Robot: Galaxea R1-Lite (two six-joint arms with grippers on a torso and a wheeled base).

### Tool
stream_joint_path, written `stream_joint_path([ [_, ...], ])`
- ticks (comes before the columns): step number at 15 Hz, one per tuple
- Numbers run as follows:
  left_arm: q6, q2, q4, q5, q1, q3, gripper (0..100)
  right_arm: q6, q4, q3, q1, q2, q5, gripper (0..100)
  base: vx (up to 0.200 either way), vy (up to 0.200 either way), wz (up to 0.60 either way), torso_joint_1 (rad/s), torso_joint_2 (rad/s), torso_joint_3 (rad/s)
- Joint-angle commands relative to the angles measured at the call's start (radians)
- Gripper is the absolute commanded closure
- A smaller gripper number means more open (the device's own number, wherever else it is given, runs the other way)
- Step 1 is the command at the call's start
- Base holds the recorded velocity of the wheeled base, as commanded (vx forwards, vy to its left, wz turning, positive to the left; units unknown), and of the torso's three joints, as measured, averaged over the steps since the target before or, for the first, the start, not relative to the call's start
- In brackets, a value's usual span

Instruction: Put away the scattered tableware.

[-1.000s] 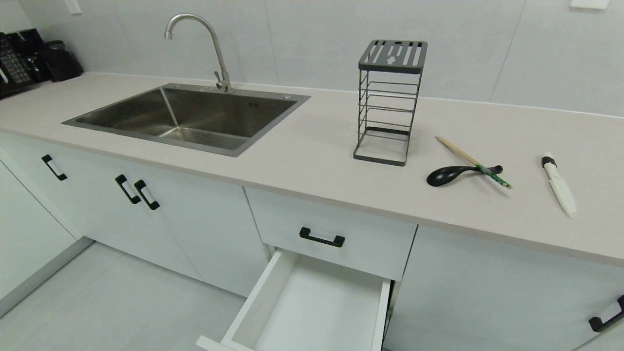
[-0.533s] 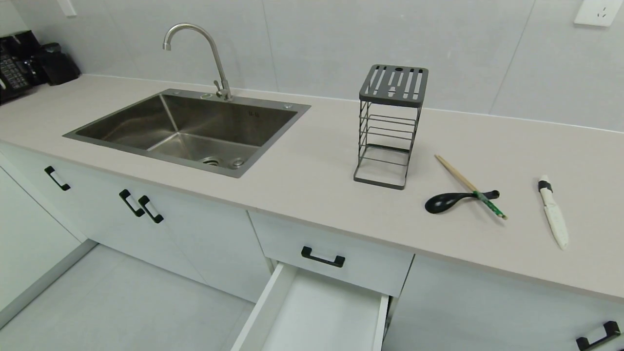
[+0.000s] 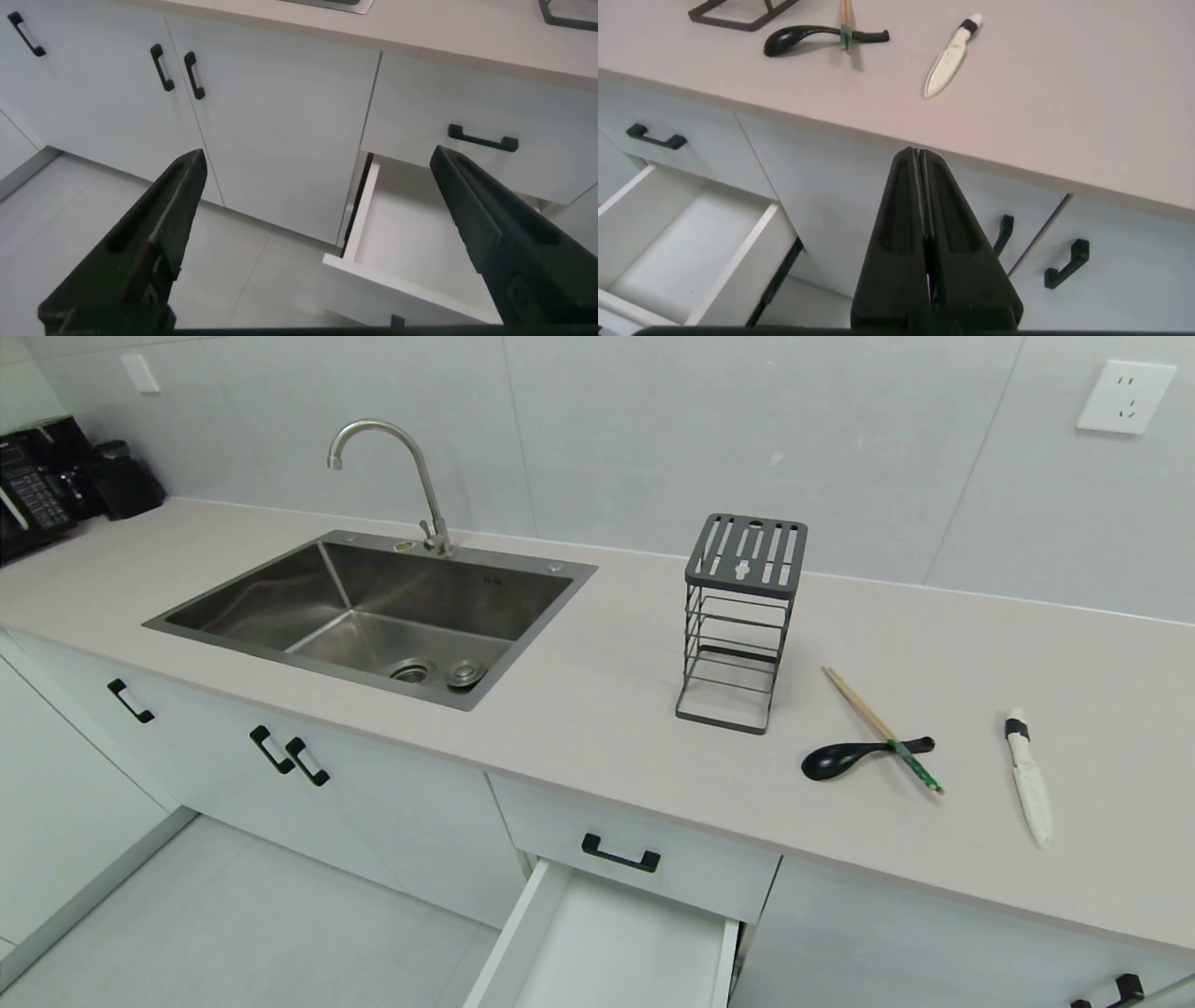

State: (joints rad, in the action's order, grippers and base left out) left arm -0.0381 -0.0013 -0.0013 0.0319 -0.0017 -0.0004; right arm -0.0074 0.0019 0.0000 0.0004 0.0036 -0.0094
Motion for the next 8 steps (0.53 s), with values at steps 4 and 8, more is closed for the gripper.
stream_joint_path([
  [4,0.0,0.001,0.0,0.0,0.0,0.0,0,0.003,-0.002,0.0,0.0,-0.004,-0.001,0,0.0,0.0,0.0,0.008,-0.01,-0.007],
  [8,0.0,0.001,0.0,0.0,0.0,0.0,0,-0.003,0.0,0.0,0.001,-0.004,0.003,0,0.0,0.0,0.0,0.0,0.0,0.0],
])
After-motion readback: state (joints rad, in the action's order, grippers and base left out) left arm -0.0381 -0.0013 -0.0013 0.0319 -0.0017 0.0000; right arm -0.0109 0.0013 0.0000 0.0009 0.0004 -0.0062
